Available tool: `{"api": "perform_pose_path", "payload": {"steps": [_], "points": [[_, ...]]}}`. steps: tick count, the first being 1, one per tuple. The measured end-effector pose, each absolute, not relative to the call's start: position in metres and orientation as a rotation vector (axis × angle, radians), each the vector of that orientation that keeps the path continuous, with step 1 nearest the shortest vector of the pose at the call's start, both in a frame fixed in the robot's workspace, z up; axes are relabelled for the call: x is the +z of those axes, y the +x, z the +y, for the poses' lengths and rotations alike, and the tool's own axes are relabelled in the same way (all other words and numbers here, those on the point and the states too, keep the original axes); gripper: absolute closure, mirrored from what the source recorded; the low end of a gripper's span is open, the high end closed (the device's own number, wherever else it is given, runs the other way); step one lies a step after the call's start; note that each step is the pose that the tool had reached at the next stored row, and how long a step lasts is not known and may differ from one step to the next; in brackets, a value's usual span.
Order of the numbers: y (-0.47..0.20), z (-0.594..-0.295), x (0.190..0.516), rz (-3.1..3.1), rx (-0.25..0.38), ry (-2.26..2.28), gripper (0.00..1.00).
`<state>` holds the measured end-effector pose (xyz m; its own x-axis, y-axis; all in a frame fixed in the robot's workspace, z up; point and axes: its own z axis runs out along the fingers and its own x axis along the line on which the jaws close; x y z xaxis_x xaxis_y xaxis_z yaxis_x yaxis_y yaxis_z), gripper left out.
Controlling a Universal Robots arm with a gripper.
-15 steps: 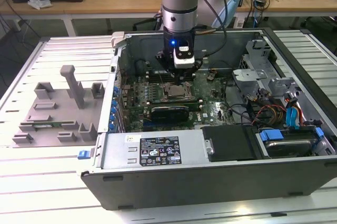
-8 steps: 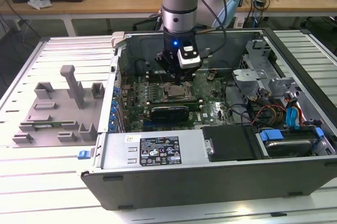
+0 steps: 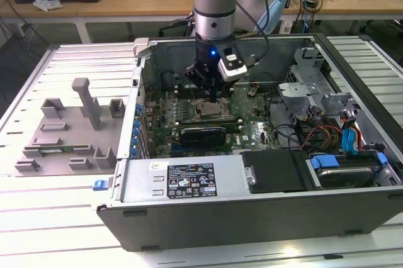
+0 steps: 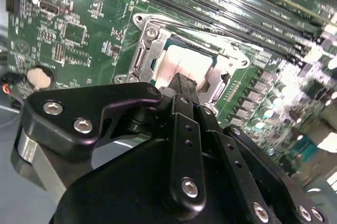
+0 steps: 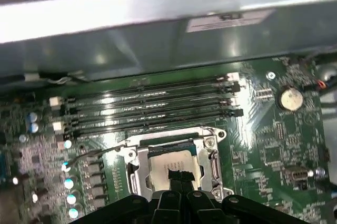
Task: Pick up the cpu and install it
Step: 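Close the cpu cover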
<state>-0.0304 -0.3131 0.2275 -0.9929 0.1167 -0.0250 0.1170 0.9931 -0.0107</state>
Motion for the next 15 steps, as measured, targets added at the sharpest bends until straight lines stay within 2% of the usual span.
{"api": "perform_pose_path", "payload": {"steps": [9, 15], "points": [[-0.0304, -0.3131, 0.2260, 3.114, -0.032, -0.116, 0.89], [-0.0304, -0.3142, 0.2247, 3.115, -0.032, -0.080, 0.89]]}}
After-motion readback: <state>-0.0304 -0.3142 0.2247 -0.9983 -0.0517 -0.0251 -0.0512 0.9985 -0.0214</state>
